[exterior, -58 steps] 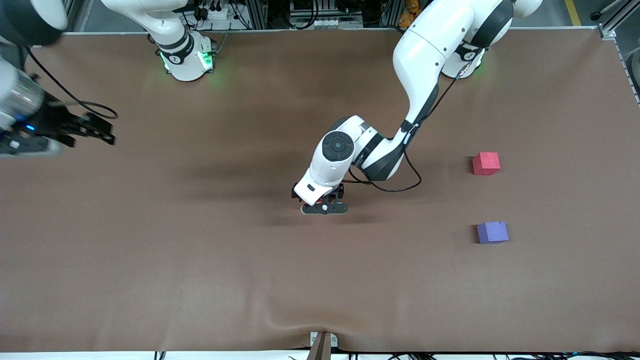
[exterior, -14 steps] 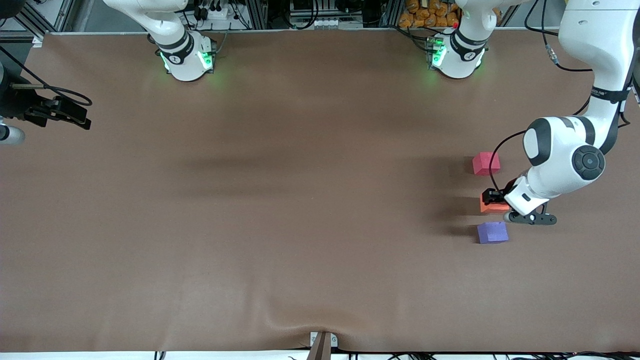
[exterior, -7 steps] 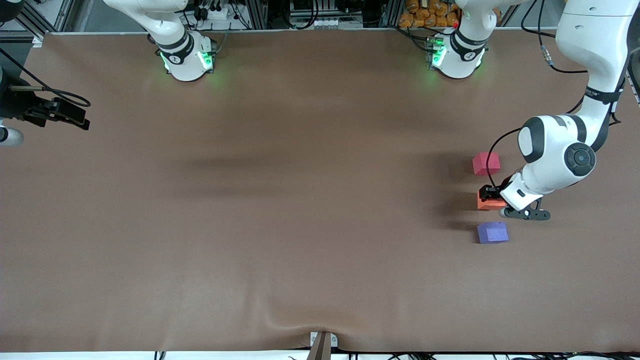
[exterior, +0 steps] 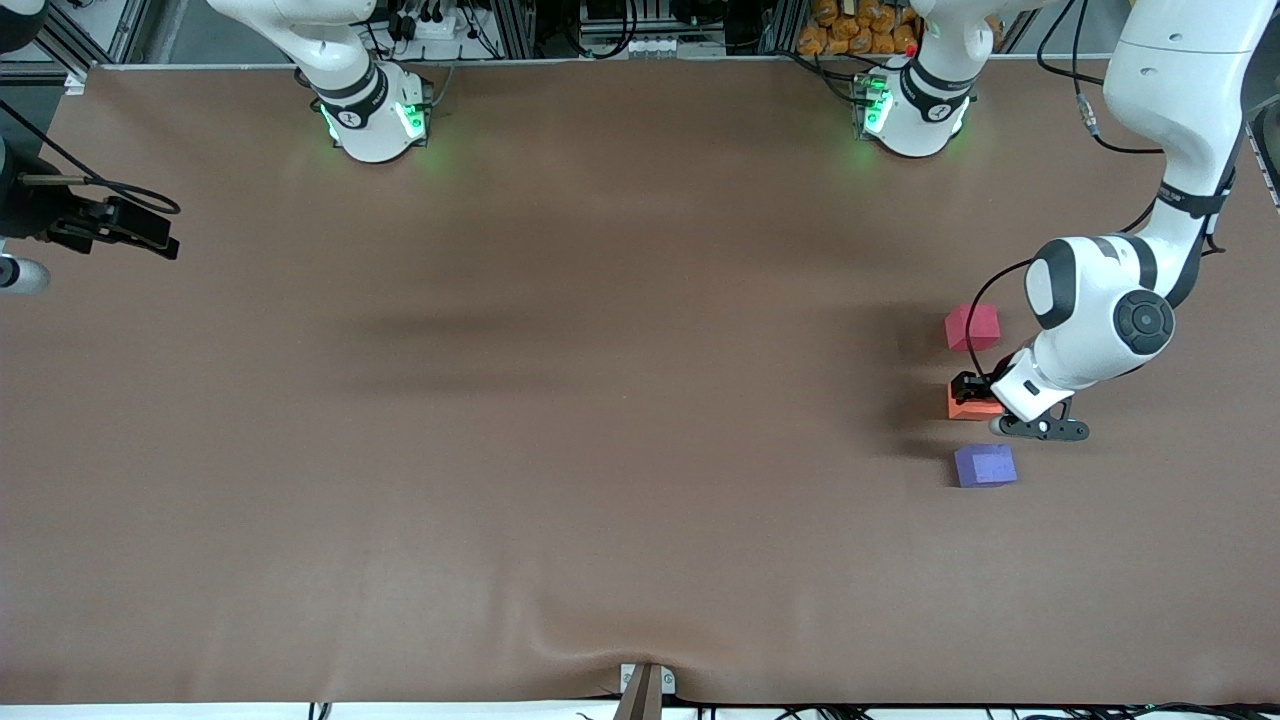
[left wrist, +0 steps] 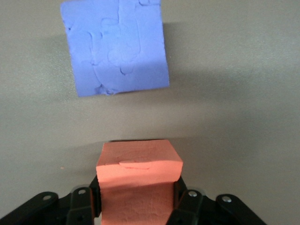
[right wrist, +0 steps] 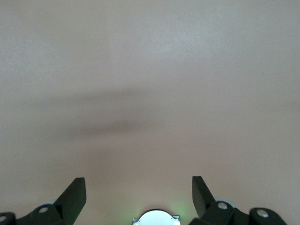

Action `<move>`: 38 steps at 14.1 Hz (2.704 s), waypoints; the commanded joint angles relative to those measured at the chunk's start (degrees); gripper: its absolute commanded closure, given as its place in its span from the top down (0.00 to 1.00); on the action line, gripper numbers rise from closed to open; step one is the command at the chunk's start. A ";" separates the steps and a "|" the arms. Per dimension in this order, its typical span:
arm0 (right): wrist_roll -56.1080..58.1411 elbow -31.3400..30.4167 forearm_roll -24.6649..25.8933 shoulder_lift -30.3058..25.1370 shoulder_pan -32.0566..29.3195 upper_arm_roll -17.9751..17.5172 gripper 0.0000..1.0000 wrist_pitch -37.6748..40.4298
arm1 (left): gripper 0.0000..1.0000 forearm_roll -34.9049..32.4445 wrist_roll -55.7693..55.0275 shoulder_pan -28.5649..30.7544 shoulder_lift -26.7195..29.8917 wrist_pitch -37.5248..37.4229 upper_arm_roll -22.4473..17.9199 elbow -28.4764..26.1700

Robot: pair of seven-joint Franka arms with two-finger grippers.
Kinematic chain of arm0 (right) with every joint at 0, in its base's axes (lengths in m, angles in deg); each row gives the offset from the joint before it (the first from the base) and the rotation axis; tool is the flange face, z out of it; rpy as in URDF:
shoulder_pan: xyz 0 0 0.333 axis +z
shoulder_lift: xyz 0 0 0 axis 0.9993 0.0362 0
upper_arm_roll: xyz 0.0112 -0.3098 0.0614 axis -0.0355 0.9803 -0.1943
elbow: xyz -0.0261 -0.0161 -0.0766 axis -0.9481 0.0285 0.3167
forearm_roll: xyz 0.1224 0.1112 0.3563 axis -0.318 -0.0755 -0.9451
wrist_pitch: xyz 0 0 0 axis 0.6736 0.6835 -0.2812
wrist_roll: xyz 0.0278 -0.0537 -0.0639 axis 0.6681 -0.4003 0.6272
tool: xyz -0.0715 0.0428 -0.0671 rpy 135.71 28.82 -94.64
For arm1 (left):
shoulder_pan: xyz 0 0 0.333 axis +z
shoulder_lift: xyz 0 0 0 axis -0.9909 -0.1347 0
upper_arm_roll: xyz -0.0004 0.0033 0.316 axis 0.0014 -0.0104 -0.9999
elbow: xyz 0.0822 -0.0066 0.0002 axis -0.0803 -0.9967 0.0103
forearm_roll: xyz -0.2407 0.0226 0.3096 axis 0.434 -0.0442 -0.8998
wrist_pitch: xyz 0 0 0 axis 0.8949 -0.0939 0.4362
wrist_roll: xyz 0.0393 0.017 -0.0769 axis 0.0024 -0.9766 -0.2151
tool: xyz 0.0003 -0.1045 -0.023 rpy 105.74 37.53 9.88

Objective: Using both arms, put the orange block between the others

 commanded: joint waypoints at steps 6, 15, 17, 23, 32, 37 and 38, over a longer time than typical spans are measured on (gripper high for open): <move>1.14 -0.45 -0.22 -0.52 -1.59 -1.19 1.00 0.31 | 1.00 -0.64 -0.42 0.80 -0.53 2.12 0.41 -0.47; 1.14 -0.45 -0.22 -0.43 -1.59 -1.19 1.00 0.13 | 1.00 -0.55 -2.35 0.89 6.92 1.16 0.15 0.58; 1.14 -0.45 -0.22 -0.43 -1.59 -1.19 1.00 0.13 | 1.00 -0.55 -1.92 1.94 10.52 -3.21 -0.03 2.50; 1.22 -0.54 -0.22 -0.35 -1.68 -1.19 1.00 0.13 | 1.00 -0.02 -6.30 2.73 15.46 -36.33 0.14 22.88; 1.22 -0.36 -0.22 -0.35 -1.85 -1.19 1.00 -0.31 | 1.00 -0.73 -10.09 2.38 20.21 -51.58 4.72 32.31; 1.31 -0.27 -0.22 -0.43 -1.85 -1.19 1.00 -0.57 | 1.00 0.07 -10.62 -0.23 25.04 -54.91 4.02 31.79; 1.31 -0.19 -0.22 -0.43 -1.68 -1.19 1.00 -0.83 | 1.00 0.06 -11.23 -2.78 25.31 -57.36 3.06 31.79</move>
